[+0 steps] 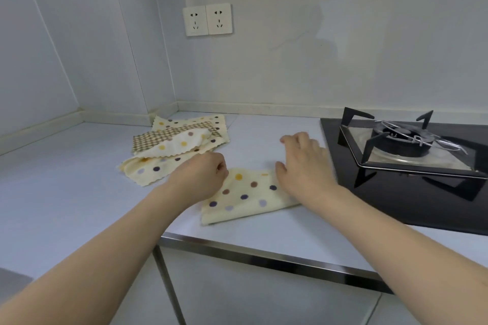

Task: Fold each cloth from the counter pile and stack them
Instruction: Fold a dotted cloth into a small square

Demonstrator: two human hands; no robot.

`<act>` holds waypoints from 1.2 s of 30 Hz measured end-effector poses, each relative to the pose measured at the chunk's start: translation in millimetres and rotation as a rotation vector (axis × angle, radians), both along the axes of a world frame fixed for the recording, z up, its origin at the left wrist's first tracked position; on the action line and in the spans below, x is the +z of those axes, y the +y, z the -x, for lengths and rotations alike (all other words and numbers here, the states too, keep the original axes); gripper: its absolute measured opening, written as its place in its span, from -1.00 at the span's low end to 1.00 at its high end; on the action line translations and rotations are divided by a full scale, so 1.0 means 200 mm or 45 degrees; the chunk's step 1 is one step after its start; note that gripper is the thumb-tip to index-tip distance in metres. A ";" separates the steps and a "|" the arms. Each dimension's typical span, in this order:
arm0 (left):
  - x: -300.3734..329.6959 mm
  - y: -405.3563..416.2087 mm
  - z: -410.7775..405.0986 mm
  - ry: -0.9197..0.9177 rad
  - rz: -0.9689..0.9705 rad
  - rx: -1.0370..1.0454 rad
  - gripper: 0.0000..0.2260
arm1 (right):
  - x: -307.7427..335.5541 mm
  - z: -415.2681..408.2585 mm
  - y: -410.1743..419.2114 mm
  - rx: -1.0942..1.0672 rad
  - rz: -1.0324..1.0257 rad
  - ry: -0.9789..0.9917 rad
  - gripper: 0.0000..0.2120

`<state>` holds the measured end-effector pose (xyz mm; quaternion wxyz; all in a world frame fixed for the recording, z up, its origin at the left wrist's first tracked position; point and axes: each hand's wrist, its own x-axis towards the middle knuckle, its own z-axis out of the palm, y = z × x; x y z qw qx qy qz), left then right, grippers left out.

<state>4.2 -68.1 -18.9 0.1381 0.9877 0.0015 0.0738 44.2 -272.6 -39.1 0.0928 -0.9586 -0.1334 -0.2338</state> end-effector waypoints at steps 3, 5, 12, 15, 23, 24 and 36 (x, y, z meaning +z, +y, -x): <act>-0.05 -0.07 -0.02 -0.179 -0.286 0.060 -0.75 | -0.12 0.01 0.03 0.086 0.058 0.287 -0.63; -0.07 -0.16 -0.01 -0.318 -0.313 0.000 -0.69 | -0.15 0.01 0.02 0.099 -0.012 0.383 -0.61; -0.26 -0.20 0.08 0.044 -0.131 -0.178 -0.52 | -0.14 0.02 -0.05 0.100 0.137 0.662 -0.36; -0.26 -0.15 0.10 0.193 -0.158 -0.140 -0.43 | -0.14 0.04 -0.10 0.025 0.103 0.673 -0.21; -0.24 -0.12 0.14 0.247 -0.179 -0.172 -0.38 | 0.03 -0.07 -0.11 -0.415 -0.153 0.626 -0.35; -0.24 -0.12 0.14 0.240 -0.182 -0.170 -0.39 | 0.06 -0.09 -0.11 -0.416 -0.102 0.673 -0.45; -0.25 -0.12 0.14 0.193 -0.199 -0.207 -0.41 | 0.03 -0.12 -0.16 0.255 -0.737 0.599 -0.69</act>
